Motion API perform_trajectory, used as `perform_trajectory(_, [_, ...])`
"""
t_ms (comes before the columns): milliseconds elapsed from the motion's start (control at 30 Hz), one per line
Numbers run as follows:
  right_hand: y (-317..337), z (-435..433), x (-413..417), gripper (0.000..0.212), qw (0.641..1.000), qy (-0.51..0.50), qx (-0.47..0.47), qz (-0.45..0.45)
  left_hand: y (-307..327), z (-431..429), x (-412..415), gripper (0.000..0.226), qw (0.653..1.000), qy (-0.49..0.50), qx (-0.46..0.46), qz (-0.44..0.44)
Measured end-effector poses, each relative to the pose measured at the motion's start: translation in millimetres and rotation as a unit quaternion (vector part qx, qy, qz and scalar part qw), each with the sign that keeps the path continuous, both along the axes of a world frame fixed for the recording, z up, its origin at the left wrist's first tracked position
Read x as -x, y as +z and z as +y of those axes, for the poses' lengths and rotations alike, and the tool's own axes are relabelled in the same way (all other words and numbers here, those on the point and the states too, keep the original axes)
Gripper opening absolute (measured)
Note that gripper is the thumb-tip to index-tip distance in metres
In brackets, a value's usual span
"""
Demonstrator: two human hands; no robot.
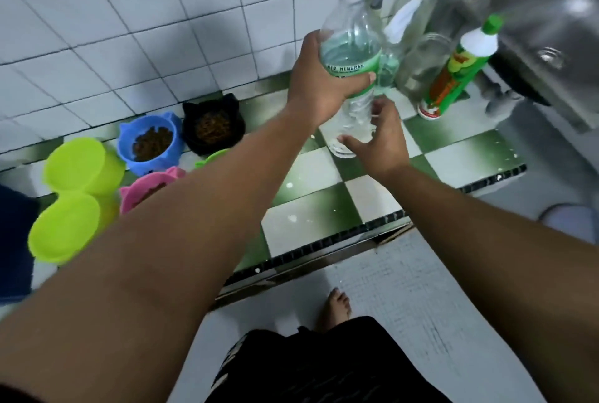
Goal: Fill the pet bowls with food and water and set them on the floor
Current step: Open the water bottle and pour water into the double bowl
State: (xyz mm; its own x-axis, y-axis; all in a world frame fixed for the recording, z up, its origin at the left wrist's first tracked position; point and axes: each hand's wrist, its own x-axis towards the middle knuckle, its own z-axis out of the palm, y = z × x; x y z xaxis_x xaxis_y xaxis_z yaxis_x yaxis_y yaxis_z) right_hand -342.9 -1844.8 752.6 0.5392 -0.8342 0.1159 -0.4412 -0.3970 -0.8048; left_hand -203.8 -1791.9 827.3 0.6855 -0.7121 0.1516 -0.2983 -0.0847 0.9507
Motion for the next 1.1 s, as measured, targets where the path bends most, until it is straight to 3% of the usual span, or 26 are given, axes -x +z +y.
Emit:
perform_trajectory(133, [-22, -33, 34, 0.056, 0.997, 0.022, 0.008, 0.068, -17, -32, 0, 0.090, 0.996, -0.085, -0.004, -0.032])
perform_trajectory(300, [-50, -50, 57, 0.058, 0.969, 0.050, -0.011, 0.242, -23, -56, -5, 0.090, 0.987, -0.152, -0.005, -0.049])
perform_trajectory(433, [-59, -46, 56, 0.046, 0.955, 0.082, 0.013, 0.286, -24, -63, -12, 0.095, 0.977, -0.205, -0.031, -0.044])
perform_trajectory(633, [-64, -30, 49, 0.021, 0.958, 0.111, 0.055, 0.259, -32, -61, -22, 0.096, 0.971, -0.231, -0.047, -0.024])
perform_trajectory(900, [-67, -16, 55, 0.026, 0.955, 0.101, 0.070, 0.269, -28, -59, -17, 0.098, 0.976, -0.207, -0.071, -0.007])
perform_trajectory(1000, [-67, -12, 56, 0.018, 0.972, 0.043, 0.053, 0.226, -28, -56, -16, 0.098, 0.976, -0.200, -0.079, 0.016])
perform_trajectory(1100, [-48, -14, 53, 0.023, 0.991, -0.095, 0.000, 0.099, -33, -55, -12, 0.093, 0.978, -0.187, -0.073, 0.054])
